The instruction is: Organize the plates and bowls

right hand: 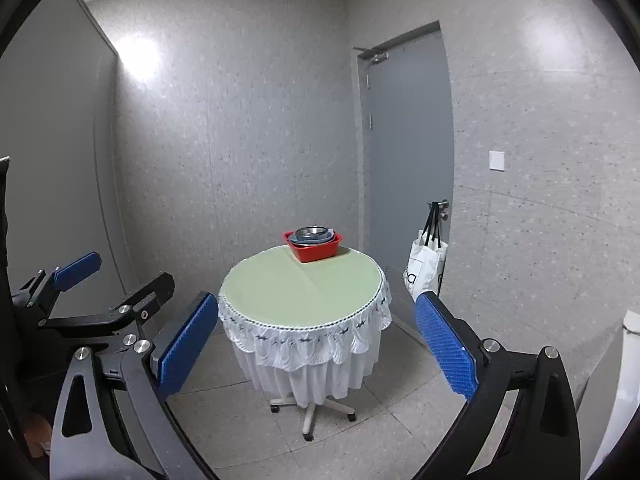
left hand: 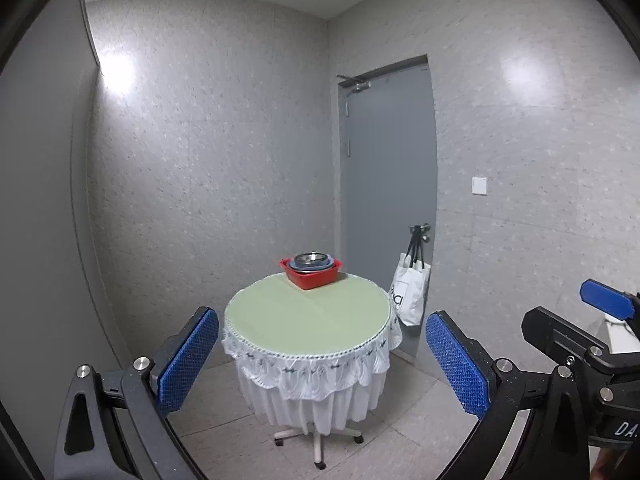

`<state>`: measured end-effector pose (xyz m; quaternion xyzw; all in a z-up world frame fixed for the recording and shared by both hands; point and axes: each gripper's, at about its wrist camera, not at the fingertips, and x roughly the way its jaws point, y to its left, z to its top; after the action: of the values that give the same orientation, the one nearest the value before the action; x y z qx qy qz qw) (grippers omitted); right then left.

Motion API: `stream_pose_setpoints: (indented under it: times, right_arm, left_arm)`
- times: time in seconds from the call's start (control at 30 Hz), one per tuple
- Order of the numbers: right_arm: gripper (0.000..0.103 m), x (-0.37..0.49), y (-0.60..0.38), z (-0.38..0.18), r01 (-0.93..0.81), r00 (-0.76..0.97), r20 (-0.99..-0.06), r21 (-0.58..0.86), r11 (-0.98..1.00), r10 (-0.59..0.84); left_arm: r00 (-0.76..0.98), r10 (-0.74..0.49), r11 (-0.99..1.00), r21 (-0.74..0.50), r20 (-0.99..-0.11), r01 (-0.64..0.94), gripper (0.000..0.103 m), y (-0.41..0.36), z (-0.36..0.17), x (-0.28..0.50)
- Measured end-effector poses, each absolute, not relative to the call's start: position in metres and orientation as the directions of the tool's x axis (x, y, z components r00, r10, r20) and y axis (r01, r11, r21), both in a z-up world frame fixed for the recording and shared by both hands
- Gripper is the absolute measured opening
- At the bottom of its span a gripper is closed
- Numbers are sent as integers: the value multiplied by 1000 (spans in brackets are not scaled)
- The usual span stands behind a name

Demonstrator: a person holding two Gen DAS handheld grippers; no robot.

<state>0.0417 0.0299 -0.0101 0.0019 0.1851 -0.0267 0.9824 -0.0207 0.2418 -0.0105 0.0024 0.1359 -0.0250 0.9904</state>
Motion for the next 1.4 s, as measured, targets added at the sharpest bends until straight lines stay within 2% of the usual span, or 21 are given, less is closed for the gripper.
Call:
stream_pose_setpoints:
  times: [0.23, 0.6, 0.97, 1.4]
  right_arm:
    - [102, -56, 70, -4, 92, 923, -376, -4, 996, -87]
    - [103, -168, 84, 16, 120, 929, -352, -13, 993, -117]
    - [103, -234, 59, 32, 76, 943, -322, -46, 996, -87]
    - [103, -275, 35, 37, 86, 946, -312, -35, 996, -92]
  left_arm:
    - [950, -79, 997, -17, -301, 78, 103, 269, -4, -151]
    - [959, -99, 995, -17, -267, 98, 103, 274, 26, -315]
    - [967, -75, 997, -50, -242, 65, 103, 247, 35, -406]
    - [966, -90, 996, -35, -242, 84, 103, 215, 54, -425]
